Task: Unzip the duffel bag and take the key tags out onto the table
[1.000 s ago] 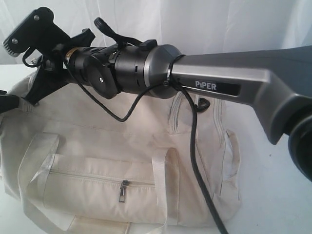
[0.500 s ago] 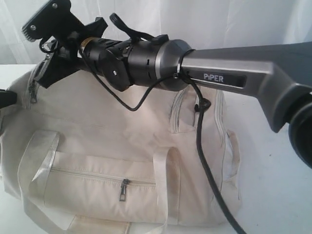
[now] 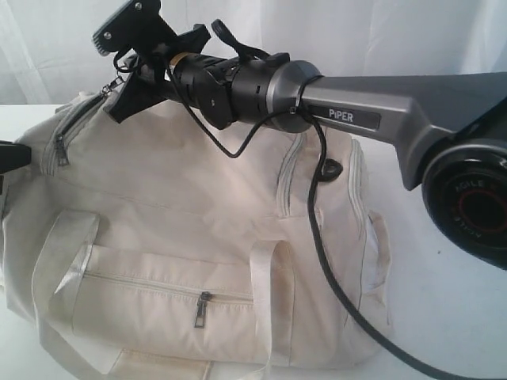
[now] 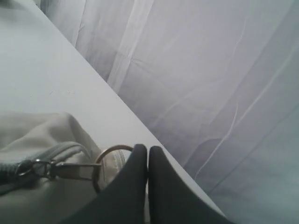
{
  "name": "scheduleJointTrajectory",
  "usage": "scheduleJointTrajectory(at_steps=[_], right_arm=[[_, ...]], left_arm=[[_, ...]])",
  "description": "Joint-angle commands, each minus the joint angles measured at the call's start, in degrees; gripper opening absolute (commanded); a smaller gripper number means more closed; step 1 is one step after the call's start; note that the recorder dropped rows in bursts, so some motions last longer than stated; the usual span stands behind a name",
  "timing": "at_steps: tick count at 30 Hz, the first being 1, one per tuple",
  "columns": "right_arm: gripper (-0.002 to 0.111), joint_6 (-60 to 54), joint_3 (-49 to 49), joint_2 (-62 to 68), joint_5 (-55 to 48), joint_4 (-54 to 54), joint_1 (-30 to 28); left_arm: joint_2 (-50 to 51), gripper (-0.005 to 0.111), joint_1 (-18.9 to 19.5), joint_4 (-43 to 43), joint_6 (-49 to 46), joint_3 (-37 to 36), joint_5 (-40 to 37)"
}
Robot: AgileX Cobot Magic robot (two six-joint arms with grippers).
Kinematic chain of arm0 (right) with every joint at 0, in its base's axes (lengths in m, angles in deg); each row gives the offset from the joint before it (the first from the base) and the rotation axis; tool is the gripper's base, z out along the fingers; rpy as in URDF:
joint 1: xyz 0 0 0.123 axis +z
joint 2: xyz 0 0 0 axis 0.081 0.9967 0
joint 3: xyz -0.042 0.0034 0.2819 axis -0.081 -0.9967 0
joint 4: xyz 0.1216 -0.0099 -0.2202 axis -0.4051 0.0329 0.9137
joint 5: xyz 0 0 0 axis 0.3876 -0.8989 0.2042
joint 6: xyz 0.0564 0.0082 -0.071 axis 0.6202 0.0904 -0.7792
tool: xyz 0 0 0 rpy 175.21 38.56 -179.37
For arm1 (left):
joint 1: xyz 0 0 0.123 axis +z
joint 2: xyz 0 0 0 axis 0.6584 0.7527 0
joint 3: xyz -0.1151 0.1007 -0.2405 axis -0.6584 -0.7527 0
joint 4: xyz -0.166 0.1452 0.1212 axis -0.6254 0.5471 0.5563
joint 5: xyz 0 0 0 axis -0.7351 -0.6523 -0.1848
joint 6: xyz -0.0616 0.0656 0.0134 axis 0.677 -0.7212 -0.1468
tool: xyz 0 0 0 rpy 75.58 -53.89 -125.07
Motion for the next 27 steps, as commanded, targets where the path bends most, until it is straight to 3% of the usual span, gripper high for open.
scheduleJointTrajectory(at_steps=[1, 17, 27], right_arm=[[0.0, -1.06, 1.04, -0.95, 2.22, -0.86, -3.67], [0.0, -1.06, 1.04, -1.89, 3.5, -0.99, -6.0], [0.0, 10.12, 1.04, -4.0, -8.83, -0.99, -6.0]], left_arm=[[-0.31, 0.0, 0.5, 2.49, 0.78, -0.46, -2.87], [-0.31, 0.0, 0.5, 2.49, 2.24, -0.46, -0.36], [-0.31, 0.0, 0.5, 2.49, 2.26, -0.46, -0.74]])
